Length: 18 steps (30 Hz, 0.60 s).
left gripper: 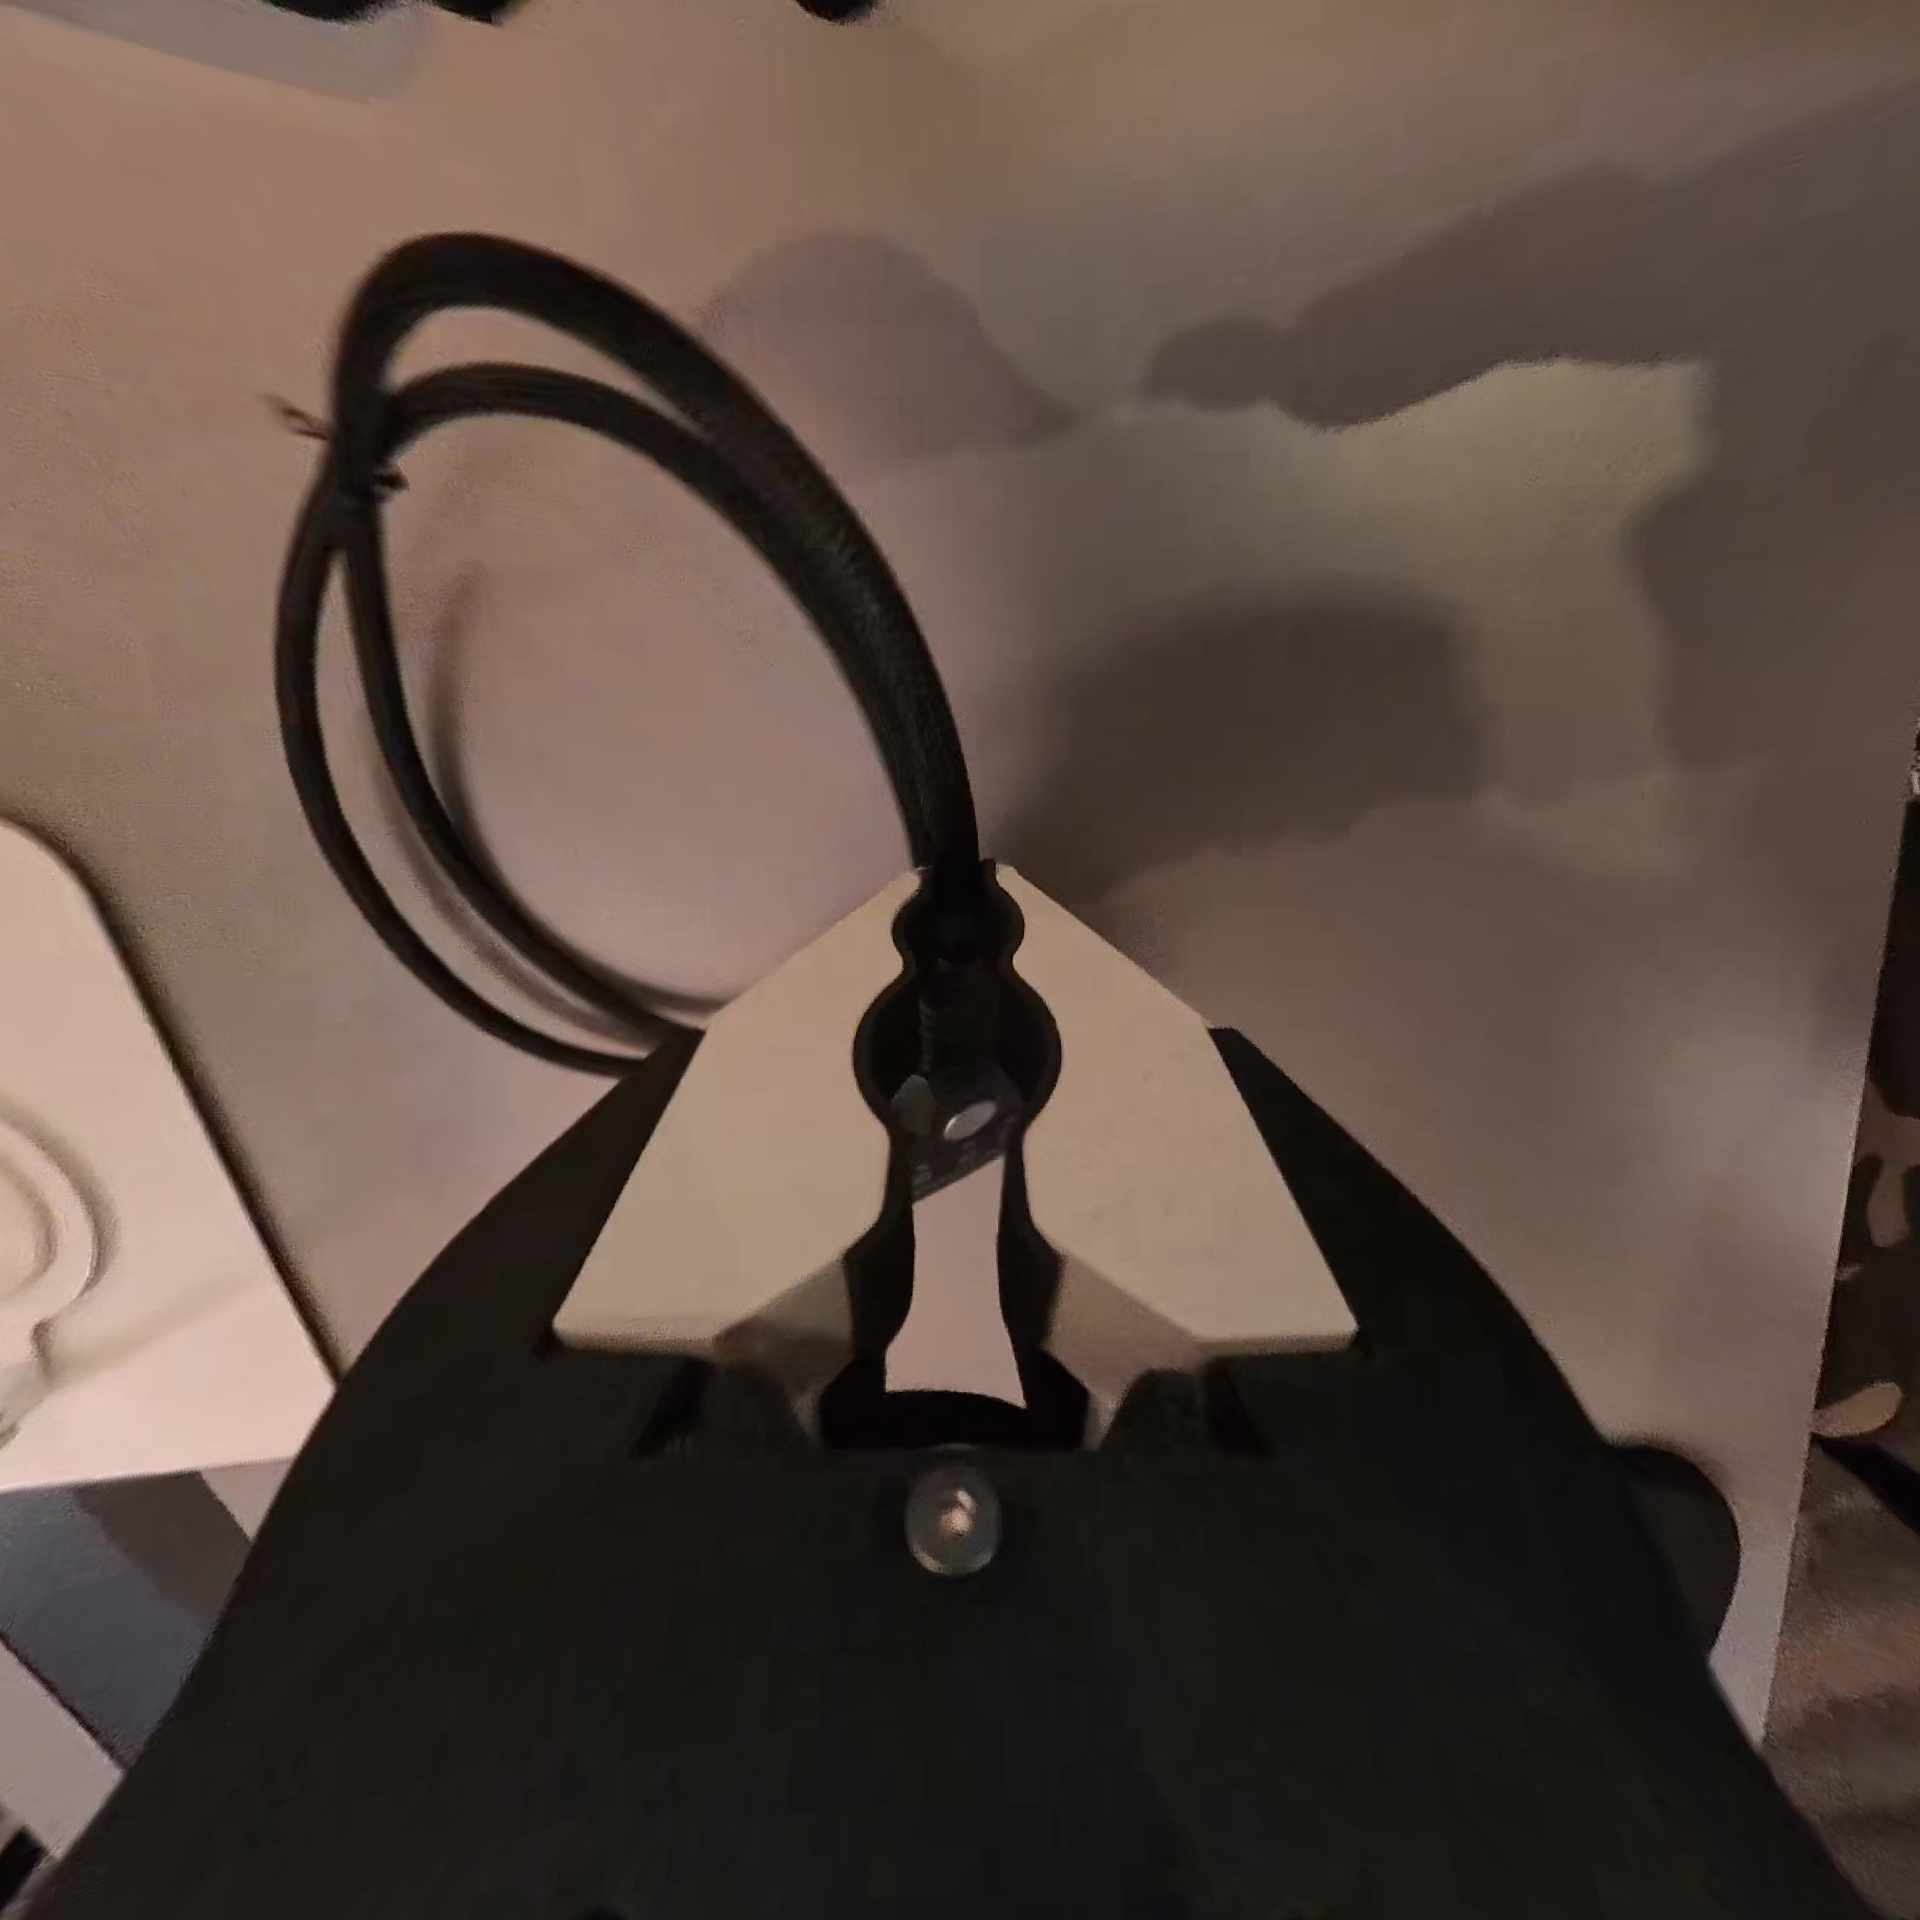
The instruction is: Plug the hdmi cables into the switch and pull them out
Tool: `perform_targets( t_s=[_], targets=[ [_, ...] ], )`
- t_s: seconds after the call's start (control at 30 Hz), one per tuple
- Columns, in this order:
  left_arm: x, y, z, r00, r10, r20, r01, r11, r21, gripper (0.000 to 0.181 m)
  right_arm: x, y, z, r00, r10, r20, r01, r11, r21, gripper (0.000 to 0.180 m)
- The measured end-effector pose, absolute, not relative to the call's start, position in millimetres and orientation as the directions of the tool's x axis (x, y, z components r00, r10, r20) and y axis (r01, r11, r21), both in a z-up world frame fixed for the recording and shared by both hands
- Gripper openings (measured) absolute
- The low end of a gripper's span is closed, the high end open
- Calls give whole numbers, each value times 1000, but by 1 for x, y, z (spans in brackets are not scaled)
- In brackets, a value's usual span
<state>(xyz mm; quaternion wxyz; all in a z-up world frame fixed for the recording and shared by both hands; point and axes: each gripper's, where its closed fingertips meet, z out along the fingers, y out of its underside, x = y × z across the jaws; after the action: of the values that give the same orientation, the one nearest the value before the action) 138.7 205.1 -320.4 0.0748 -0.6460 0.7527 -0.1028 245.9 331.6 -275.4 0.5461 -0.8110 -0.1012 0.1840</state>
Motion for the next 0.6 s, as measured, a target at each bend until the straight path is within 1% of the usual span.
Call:
perform_targets(
  t_s=[0.03, 0.17, 0.3, 0.33, 0.43, 0.47, 0.53, 0.6],
  targets=[
    [141, 203, -328, -171, -985, 22, -960, 162, -229, 5, 247, 332, -275, 913, 361, -190, -41, -382, -923, 31],
    [151, 194, -351, -196, -980, 46, -962, 183, -201, 5, 249, 333, -276, 910, 364, -197, -47, -382, -923, 30],
    [157, 189, -362, -189, -982, 27, -957, 178, -227, 6, 240, 332, -272, 891, 406, -202, -43, -366, -929, 32],
    [159, 191, -362, -176, -984, -4, -953, 171, -248, 11, 237, 331, -271, 887, 417, -198, -38, -362, -931, 32],
    [161, 199, -351, -157, -978, -137, -931, 193, -311, 42, 229, 330, -270, 875, 446, -188, -22, -351, -936, 33],
    [159, 199, -345, -145, -975, -167, -923, 194, -331, 47, 227, 329, -269, 872, 454, -185, -18, -349, -937, 33],
    [150, 201, -324, -107, -962, -252, -905, 199, -375, 51, 223, 328, -269, 867, 464, -180, -10, -345, -939, 33],
    [134, 204, -295, -48, -942, -333, -884, 196, -425, 49, 221, 328, -269, 863, 472, -178, -5, -343, -939, 33]
  ],
)
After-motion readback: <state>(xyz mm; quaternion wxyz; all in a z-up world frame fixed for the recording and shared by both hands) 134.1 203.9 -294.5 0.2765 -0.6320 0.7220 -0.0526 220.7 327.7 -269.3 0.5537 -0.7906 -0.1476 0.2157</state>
